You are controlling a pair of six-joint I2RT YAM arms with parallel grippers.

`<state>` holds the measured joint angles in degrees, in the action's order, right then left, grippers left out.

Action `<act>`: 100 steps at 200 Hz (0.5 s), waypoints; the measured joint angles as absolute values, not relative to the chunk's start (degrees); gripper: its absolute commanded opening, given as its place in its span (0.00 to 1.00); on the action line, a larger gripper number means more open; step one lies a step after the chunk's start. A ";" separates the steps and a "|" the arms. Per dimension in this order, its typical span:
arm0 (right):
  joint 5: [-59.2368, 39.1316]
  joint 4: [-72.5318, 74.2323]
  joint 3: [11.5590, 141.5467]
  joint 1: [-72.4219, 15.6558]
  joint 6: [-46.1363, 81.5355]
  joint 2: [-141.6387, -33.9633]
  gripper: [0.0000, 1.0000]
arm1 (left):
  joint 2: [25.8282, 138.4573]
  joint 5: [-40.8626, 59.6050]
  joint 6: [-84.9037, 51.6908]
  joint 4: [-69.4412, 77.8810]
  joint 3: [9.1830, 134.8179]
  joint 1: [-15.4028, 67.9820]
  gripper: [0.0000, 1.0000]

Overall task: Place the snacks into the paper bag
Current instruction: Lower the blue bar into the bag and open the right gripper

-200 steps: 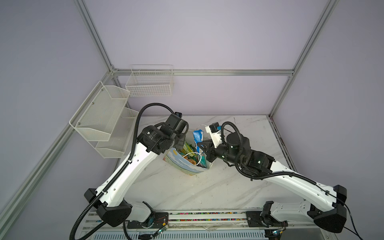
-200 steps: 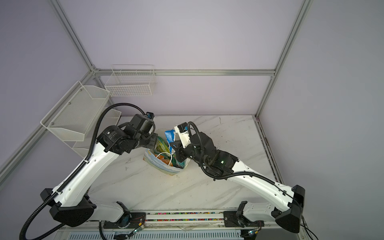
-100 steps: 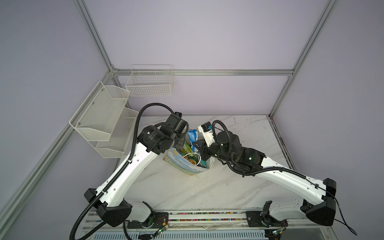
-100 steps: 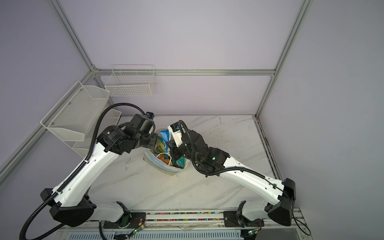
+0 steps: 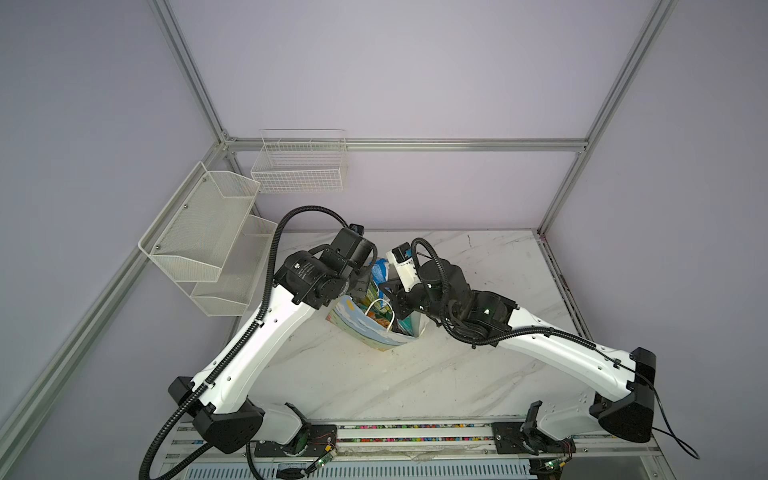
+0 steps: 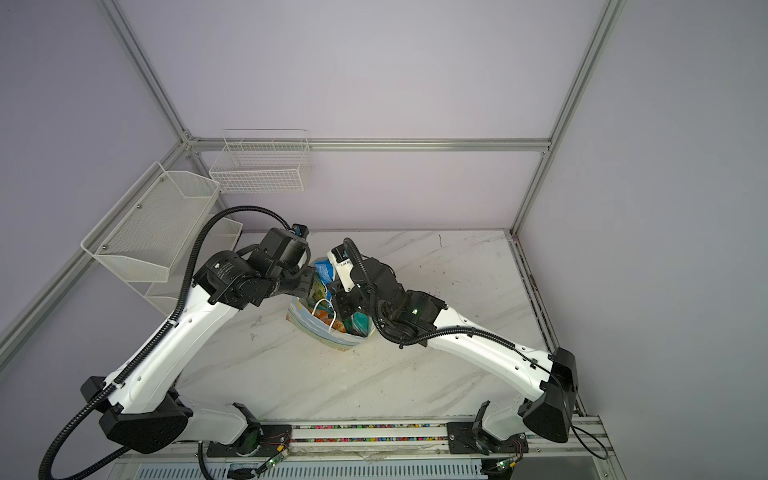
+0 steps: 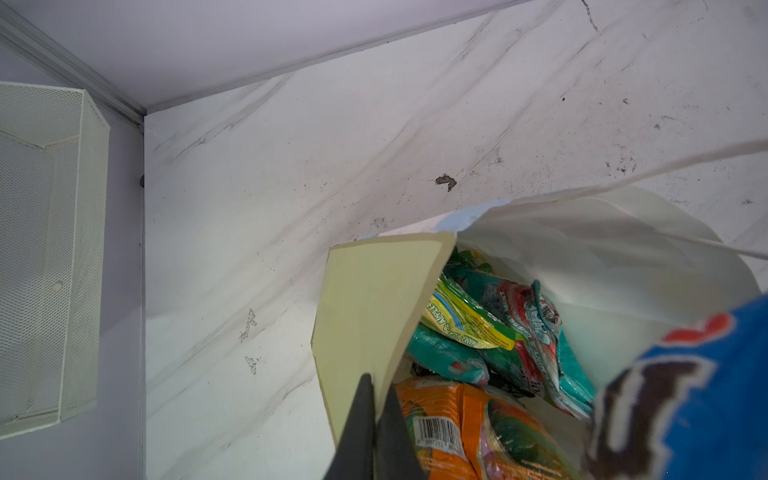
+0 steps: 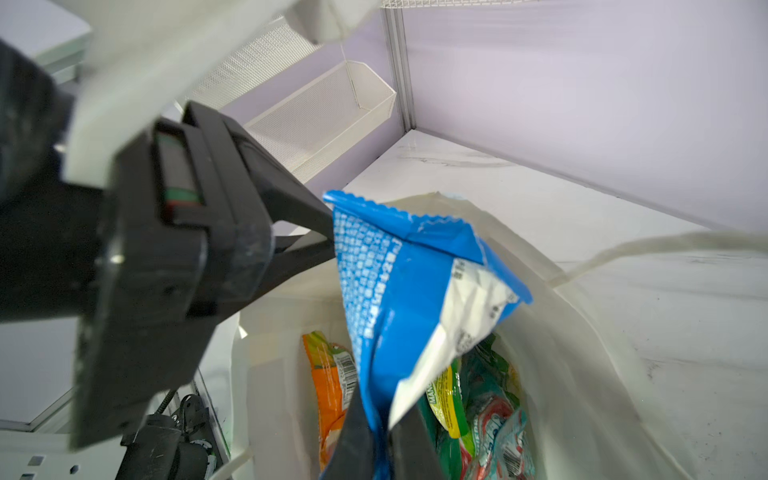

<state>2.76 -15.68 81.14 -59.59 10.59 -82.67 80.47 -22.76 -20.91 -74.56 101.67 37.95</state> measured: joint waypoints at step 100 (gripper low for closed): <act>5.28 -19.00 84.88 -60.10 10.61 -86.32 0.04 | 80.47 -22.79 -20.88 -74.61 101.67 37.95 0.00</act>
<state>5.28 -19.00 84.88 -60.10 10.61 -86.32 80.47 -22.79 -20.88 -74.61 101.67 37.95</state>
